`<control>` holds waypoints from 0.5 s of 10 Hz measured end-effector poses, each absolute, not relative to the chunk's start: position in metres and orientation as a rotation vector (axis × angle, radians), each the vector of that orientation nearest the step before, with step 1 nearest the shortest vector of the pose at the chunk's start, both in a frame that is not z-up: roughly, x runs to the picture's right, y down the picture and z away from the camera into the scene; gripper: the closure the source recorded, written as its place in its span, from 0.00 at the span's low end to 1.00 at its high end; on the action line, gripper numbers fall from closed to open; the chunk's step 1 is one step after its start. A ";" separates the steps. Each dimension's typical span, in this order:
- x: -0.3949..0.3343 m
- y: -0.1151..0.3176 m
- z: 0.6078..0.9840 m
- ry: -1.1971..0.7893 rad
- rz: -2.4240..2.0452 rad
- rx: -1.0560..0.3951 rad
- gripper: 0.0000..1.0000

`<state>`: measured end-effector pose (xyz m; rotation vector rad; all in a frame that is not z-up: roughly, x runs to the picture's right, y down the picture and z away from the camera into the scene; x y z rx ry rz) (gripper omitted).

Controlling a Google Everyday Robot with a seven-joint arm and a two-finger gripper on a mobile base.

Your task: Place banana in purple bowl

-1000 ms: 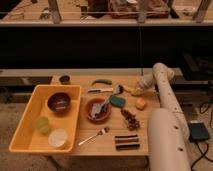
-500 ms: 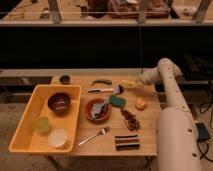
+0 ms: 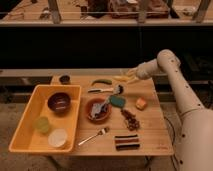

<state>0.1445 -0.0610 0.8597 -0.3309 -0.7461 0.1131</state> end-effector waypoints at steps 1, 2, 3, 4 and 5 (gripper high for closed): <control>0.132 -0.046 0.843 -0.806 0.023 -0.336 0.88; 0.126 -0.037 0.832 -0.844 -0.036 -0.335 0.88; 0.121 -0.032 0.826 -0.865 -0.068 -0.334 0.88; 0.116 -0.030 0.823 -0.879 -0.090 -0.334 0.88; 0.116 -0.030 0.823 -0.880 -0.089 -0.334 0.88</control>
